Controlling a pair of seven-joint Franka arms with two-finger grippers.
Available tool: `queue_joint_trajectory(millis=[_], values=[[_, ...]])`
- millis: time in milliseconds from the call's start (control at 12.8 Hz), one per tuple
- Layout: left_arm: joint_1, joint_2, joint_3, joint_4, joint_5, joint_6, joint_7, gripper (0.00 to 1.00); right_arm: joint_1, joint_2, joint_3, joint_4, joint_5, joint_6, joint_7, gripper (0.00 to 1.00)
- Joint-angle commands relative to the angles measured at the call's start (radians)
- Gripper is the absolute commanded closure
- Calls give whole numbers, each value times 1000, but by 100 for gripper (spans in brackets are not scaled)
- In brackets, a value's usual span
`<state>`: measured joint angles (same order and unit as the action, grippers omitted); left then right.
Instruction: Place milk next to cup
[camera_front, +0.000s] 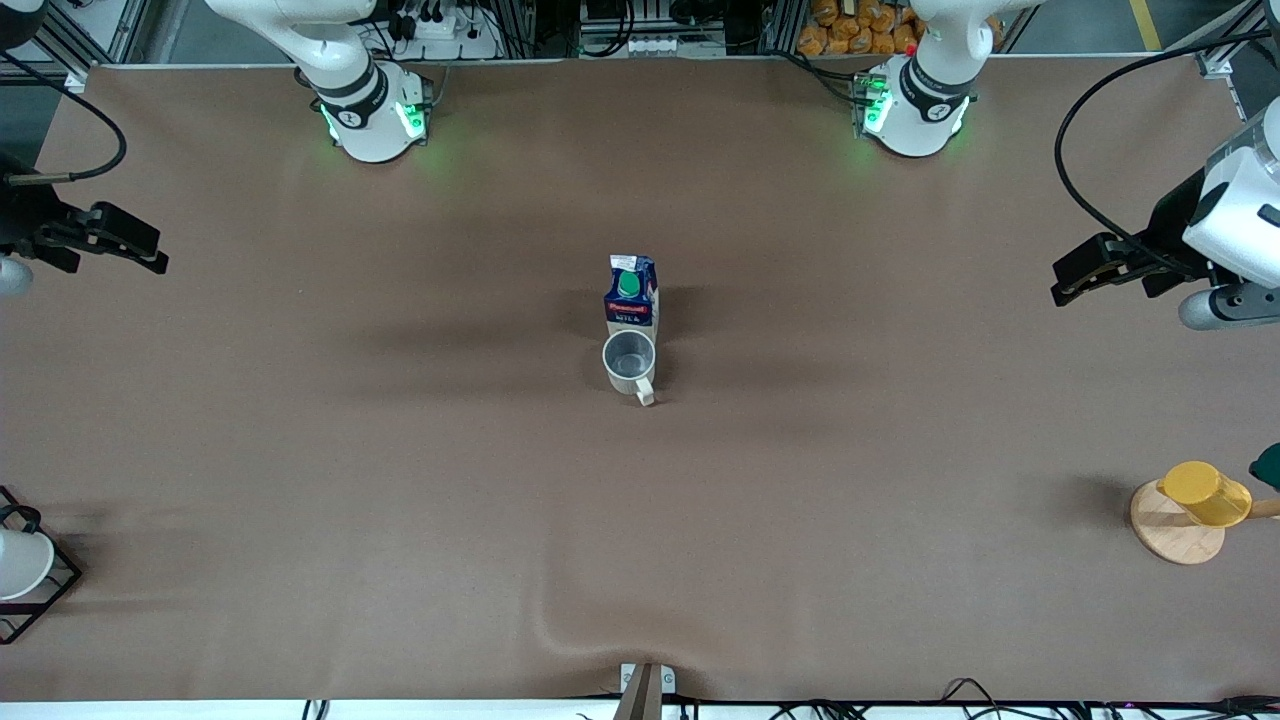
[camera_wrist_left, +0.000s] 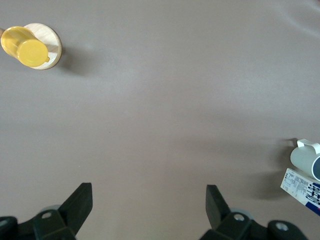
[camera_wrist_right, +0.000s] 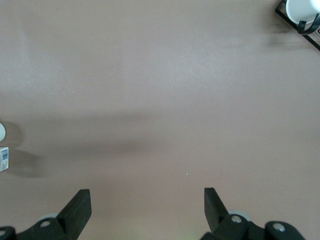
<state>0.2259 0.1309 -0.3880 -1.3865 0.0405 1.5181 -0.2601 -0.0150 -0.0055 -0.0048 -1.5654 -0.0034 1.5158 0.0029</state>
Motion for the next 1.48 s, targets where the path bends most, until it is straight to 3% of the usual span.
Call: queue_joint_trajectory(millis=[0, 234, 312, 468, 624, 937, 1405], values=[[17, -33, -3, -29, -14, -30, 39, 0, -17, 2, 15, 8, -10, -5, 0, 0], [13, -40, -2, -25, -16, -33, 42, 0, -13, 2, 14, 10, -12, -5, 0, 0], [-6, -59, 30, -28, -17, -33, 47, 0, -16, 2, 15, 10, -12, -3, 0, 0], [-133, -83, 179, -52, -24, -33, 73, 0, -20, 2, 15, 15, -12, -3, 0, 0], [-198, -120, 275, -109, -25, -32, 130, 0, -22, 2, 14, 15, -12, -3, 0, 0], [-259, -126, 310, -115, 5, -30, 134, 0, -17, 2, 15, 15, -7, -3, 2, 0], [-246, -96, 314, -57, -31, -35, 137, 0, -16, 1, 15, 15, -7, -5, 2, 0]])
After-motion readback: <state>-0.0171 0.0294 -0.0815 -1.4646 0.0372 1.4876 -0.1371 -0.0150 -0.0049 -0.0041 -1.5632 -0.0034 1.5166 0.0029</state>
